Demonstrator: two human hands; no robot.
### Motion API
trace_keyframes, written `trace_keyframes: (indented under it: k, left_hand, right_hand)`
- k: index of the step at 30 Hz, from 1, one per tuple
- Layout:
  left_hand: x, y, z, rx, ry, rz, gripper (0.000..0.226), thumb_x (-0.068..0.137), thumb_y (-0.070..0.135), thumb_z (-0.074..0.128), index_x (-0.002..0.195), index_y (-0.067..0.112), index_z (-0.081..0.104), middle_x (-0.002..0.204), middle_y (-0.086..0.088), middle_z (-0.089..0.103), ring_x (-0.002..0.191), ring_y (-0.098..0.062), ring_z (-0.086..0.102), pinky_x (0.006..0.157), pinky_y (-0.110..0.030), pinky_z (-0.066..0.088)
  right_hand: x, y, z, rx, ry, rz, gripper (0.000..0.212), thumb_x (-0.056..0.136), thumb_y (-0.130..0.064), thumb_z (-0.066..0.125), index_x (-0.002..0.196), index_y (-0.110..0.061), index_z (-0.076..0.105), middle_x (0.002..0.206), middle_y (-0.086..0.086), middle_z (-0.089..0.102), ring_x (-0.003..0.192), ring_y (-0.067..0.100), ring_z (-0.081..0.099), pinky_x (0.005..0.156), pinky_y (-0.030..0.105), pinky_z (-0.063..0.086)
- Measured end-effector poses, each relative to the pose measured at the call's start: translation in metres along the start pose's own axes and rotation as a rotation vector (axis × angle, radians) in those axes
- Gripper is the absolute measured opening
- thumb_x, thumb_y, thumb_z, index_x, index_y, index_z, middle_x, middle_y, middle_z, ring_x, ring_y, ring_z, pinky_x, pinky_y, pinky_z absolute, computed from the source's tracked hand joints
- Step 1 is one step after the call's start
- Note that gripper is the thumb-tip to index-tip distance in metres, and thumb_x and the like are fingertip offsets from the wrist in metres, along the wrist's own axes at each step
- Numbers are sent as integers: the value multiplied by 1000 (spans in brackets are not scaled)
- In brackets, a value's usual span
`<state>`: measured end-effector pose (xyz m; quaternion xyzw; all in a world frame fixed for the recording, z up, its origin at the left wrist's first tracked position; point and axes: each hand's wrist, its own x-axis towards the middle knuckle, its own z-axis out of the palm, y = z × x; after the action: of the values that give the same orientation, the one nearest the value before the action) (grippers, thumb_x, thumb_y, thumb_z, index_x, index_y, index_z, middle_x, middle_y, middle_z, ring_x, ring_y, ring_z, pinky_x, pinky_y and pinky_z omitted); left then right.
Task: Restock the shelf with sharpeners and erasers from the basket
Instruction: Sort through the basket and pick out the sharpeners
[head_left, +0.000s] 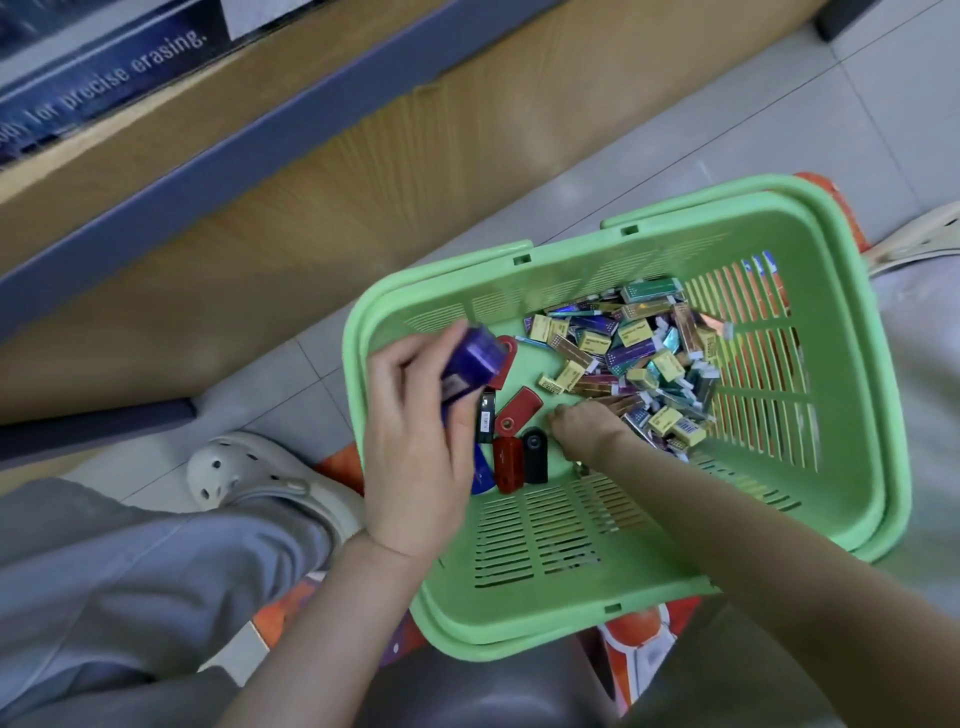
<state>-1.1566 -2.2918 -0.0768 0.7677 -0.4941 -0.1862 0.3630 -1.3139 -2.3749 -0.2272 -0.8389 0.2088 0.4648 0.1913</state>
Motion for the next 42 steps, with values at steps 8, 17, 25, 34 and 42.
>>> trace_keyframes:
  k: [8, 17, 25, 34, 42]
  left_hand:
    - [16, -36, 75, 274, -614, -400, 38, 100, 27, 43, 133, 8, 43, 126, -10, 53, 110, -24, 53, 89, -34, 46]
    - [21, -75, 123, 499, -849, -315, 43, 97, 15, 50, 139, 11, 39, 141, -11, 41, 123, -28, 46, 103, -39, 38]
    - [39, -78, 154, 440, -829, -199, 79, 93, 42, 54, 150, 6, 13, 155, -12, 21, 144, -24, 16, 117, -34, 11]
    - [38, -84, 179, 673, -935, -156, 73, 79, 54, 64, 132, 10, 40, 132, -9, 48, 125, -25, 35, 108, -38, 25]
    - [34, -80, 169, 663, -943, -78, 45, 98, 42, 43, 126, 8, 45, 122, -10, 55, 120, -25, 38, 104, -37, 27]
  right_hand:
    - [-62, 40, -26, 340, 384, 54, 23, 99, -25, 43, 114, -9, 50, 108, 5, 52, 79, 17, 58, 70, 23, 53]
    - [-83, 96, -24, 157, 364, 423, 47, 84, 1, 59, 126, -13, 41, 127, 12, 43, 89, 21, 57, 63, 24, 53]
    - [-78, 90, 11, -163, 256, 396, 64, 88, -23, 59, 144, -12, 30, 153, 15, 21, 142, 37, 16, 117, 45, 15]
    - [-71, 91, 14, -24, 296, 409, 49, 87, -18, 59, 133, -13, 44, 149, 15, 27, 140, 37, 18, 116, 46, 23]
    - [-70, 84, 8, 144, 300, 456, 42, 88, -12, 56, 128, -11, 44, 152, 19, 18, 141, 40, 14, 110, 44, 32]
